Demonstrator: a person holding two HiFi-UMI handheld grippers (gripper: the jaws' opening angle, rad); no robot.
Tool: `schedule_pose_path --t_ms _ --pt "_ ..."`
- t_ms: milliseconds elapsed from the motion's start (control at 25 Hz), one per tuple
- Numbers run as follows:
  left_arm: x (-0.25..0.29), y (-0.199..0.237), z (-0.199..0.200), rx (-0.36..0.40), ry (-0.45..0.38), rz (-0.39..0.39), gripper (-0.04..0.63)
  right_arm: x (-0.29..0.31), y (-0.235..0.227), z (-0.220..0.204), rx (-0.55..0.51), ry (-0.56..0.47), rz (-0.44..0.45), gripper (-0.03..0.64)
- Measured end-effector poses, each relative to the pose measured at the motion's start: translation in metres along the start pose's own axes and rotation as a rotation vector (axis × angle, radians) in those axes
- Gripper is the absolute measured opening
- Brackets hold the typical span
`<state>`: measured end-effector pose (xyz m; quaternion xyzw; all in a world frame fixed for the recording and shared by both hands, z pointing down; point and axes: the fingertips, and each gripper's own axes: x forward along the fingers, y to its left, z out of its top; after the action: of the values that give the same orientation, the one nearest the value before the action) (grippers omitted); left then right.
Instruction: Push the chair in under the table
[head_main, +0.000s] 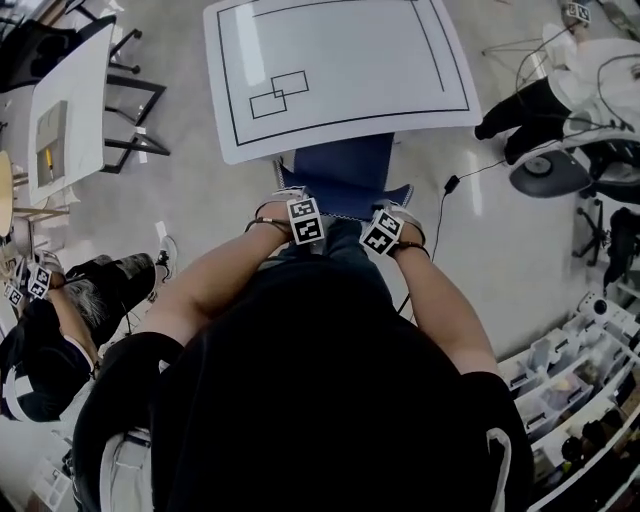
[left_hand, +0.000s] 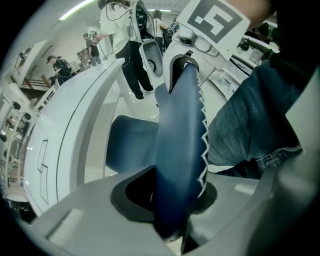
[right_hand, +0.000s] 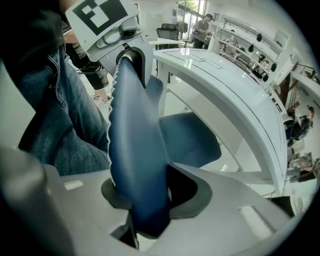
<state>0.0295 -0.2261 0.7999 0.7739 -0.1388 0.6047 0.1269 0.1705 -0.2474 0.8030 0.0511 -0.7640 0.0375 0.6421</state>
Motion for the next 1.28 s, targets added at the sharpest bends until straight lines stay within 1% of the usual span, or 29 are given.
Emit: schedule_pose_path --t_ms 400,840,1120,1280 --pt "0.011 0.029 0.041 -0.138 -0.004 0.017 0.218 0.0 -0.065 -0.017 -0.139 0.006 0.027 0.164" --pt "0.023 0.063 0.068 -0.251 -0.001 0.038 0.222 0.007 -0.124 -0.019 -0.258 0.009 0.036 0.166" --pt "0.027 0.068 0.083 -0.291 -0.004 0.043 0.224 0.007 -0.141 -0.027 -0.327 0.012 0.047 0.164" --pt "0.031 0.072 0.084 -0.317 0.001 0.053 0.225 0.01 -0.147 -0.027 -0.368 0.019 0.054 0.167"
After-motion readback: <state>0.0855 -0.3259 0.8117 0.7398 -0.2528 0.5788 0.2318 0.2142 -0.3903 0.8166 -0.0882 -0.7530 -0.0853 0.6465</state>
